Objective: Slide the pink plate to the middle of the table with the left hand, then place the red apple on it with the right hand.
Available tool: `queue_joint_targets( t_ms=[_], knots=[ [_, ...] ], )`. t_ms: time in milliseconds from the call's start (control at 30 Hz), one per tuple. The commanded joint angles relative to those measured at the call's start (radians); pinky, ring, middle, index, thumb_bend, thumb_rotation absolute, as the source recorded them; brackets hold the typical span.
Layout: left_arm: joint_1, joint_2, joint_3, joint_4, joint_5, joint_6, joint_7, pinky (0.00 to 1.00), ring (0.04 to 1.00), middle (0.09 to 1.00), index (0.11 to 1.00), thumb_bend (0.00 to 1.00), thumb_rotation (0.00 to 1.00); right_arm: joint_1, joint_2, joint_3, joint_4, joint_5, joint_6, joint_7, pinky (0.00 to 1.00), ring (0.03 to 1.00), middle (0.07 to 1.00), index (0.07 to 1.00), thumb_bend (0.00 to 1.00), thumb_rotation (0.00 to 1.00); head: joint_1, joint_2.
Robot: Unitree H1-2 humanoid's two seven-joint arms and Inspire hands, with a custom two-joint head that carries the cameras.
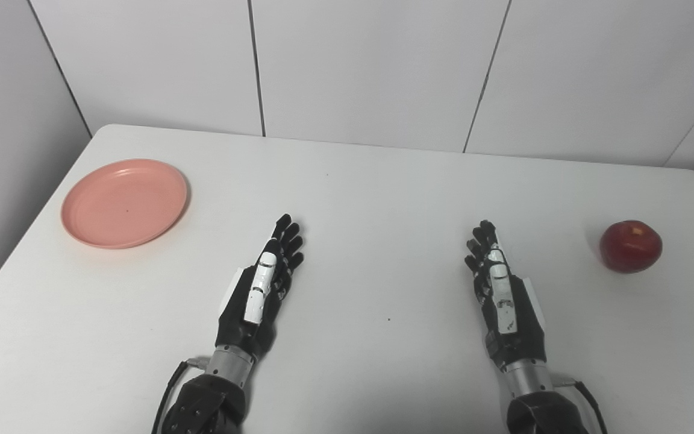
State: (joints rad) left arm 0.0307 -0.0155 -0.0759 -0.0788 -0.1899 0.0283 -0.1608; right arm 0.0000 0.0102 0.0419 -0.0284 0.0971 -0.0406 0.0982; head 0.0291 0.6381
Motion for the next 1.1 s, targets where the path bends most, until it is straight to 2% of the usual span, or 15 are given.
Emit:
queue_joint_targets(
  t_ms=[0, 700, 867, 1000, 1033, 1067],
  knots=[
    [0.030, -0.003, -0.003, 0.044, -0.001, 0.007, -0.003, 1.00, 1.000, 1.000, 1.000, 0.40, 1.00, 0.046, 0.001, -0.005, 0.064, 0.006, -0.013, 0.000, 1.00, 0.989, 0.997, 1.000, 0.28, 1.00, 0.002, 0.000],
    [0.027, -0.006, -0.003, 0.049, 0.001, 0.004, -0.001, 1.00, 1.000, 1.000, 1.000, 0.39, 1.00, 0.045, 0.001, -0.007, 0.070, 0.011, -0.020, 0.003, 1.00, 0.992, 0.998, 1.000, 0.28, 1.00, 0.011, -0.007],
    [0.027, -0.010, -0.008, 0.057, 0.008, 0.001, 0.001, 1.00, 0.997, 1.000, 1.000, 0.40, 1.00, 0.043, -0.006, -0.010, 0.084, 0.021, -0.037, 0.013, 1.00, 0.994, 1.000, 1.000, 0.28, 1.00, 0.053, -0.027],
    [0.026, -0.021, -0.016, 0.071, 0.022, -0.010, 0.005, 1.00, 0.993, 1.000, 1.000, 0.41, 1.00, 0.045, -0.016, -0.019, 0.091, 0.034, -0.037, 0.020, 1.00, 0.994, 1.000, 1.000, 0.29, 1.00, 0.107, -0.041],
    [0.025, -0.026, -0.019, 0.076, 0.028, -0.015, 0.007, 1.00, 0.992, 1.000, 1.000, 0.41, 1.00, 0.044, -0.020, -0.023, 0.093, 0.039, -0.036, 0.023, 1.00, 0.994, 1.000, 1.000, 0.29, 1.00, 0.141, -0.049],
    [0.025, -0.030, -0.021, 0.079, 0.032, -0.018, 0.008, 1.00, 0.991, 1.000, 1.000, 0.41, 1.00, 0.044, -0.023, -0.026, 0.095, 0.043, -0.035, 0.024, 1.00, 0.997, 1.000, 1.000, 0.29, 1.00, 0.141, -0.049]
  ],
)
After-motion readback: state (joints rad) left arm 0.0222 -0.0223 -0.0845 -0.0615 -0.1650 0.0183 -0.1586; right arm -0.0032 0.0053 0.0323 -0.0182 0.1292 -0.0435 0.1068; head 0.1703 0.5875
